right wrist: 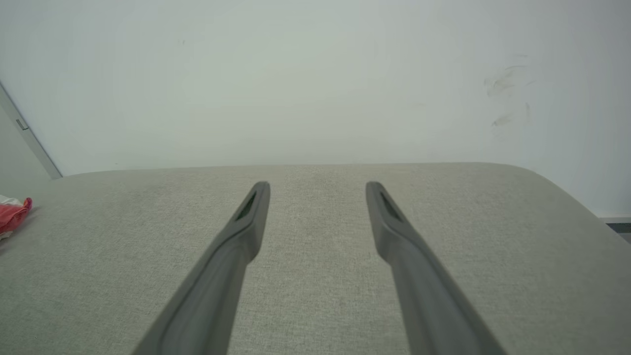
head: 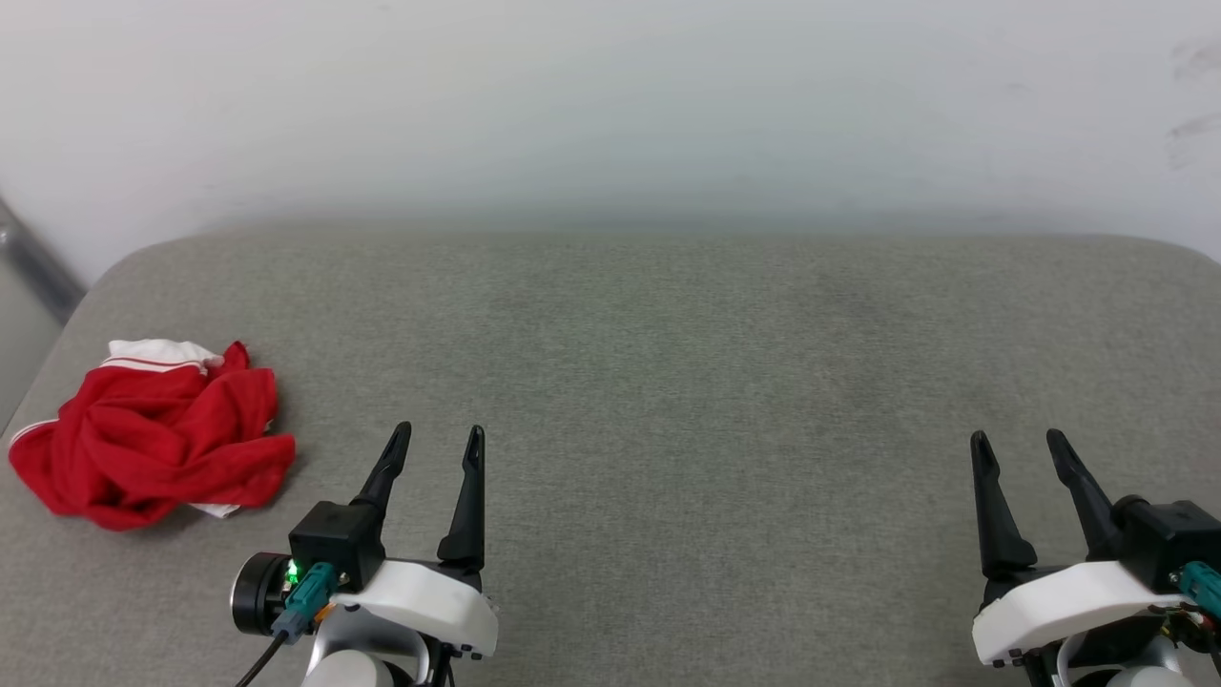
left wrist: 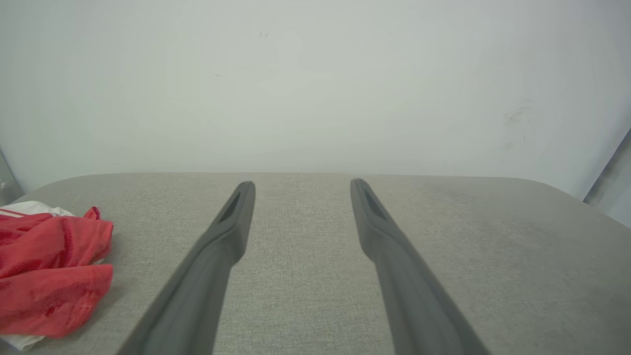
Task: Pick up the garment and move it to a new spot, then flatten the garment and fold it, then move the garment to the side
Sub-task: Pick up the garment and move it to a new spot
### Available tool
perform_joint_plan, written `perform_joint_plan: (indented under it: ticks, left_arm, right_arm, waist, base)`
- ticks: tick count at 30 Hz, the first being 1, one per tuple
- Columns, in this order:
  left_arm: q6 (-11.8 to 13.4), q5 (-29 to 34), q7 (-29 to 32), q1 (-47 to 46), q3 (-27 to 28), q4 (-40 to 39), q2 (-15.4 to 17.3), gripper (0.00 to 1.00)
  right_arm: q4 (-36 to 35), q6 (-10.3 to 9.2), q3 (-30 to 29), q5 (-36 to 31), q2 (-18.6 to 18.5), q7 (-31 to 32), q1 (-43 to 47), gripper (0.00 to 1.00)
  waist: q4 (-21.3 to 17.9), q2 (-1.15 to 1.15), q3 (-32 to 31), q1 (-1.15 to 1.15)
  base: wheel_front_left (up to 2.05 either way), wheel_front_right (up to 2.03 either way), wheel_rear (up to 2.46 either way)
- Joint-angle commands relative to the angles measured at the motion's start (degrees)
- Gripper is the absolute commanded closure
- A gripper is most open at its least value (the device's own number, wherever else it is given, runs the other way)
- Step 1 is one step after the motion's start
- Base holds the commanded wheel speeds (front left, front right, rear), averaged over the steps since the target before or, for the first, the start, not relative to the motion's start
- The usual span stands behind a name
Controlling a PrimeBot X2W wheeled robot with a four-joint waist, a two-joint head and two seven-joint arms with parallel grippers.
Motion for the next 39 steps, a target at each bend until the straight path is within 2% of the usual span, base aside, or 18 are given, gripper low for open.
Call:
perform_joint_plan:
  ticks: [1,9,19,20,25,32,39]
  left_arm:
    - [-0.1,0.7,-0.5,-1.0,0.0,-0.1,0.0,0.00]
    - [0.1,2.5,-1.3,-1.8,0.6,0.7,-0.8,0.00]
    - [1.2,5.5,-2.3,-1.2,2.8,1.2,-0.8,0.00]
    - [1.3,5.1,-2.2,-1.0,3.9,1.4,-0.8,0.00]
    - [1.6,4.6,-2.2,-0.5,5.3,2.2,-1.0,0.00]
    - [1.8,4.4,-2.2,-0.6,6.3,2.7,-1.2,0.00]
    - [1.5,5.1,-2.2,-2.8,6.8,3.1,-1.1,0.00]
  right_arm:
    - [-0.5,0.00,0.1,-1.1,0.1,-0.2,0.5,0.00]
    - [-2.5,0.00,1.7,-4.6,0.1,-0.2,0.7,0.00]
    - [-5.3,-0.01,4.2,-7.9,0.1,-0.5,0.9,0.00]
    - [-5.8,-0.01,4.8,-8.0,0.1,-0.2,1.0,0.00]
    - [-6.5,-0.01,5.2,-7.9,0.1,0.3,1.0,0.00]
    - [-7.0,-0.01,5.7,-7.5,0.1,0.4,1.0,0.00]
    - [-7.7,-0.01,5.7,-7.1,0.1,1.0,-0.3,0.00]
  waist:
    - [0.7,0.00,0.1,0.00]
    - [7.2,0.00,0.5,0.00]
    - [18.0,0.00,0.9,0.00]
    - [20.7,0.00,1.0,0.00]
    - [24.7,0.00,1.2,0.00]
    - [27.3,0.00,1.3,0.00]
    - [27.0,0.00,2.8,0.00]
  base:
    - [0.00,0.00,0.00]
    - [0.00,0.00,0.00]
    - [0.00,0.00,0.00]
    - [0.00,0.00,0.00]
    - [0.00,0.00,0.00]
    - [0.00,0.00,0.00]
    - [0.00,0.00,0.00]
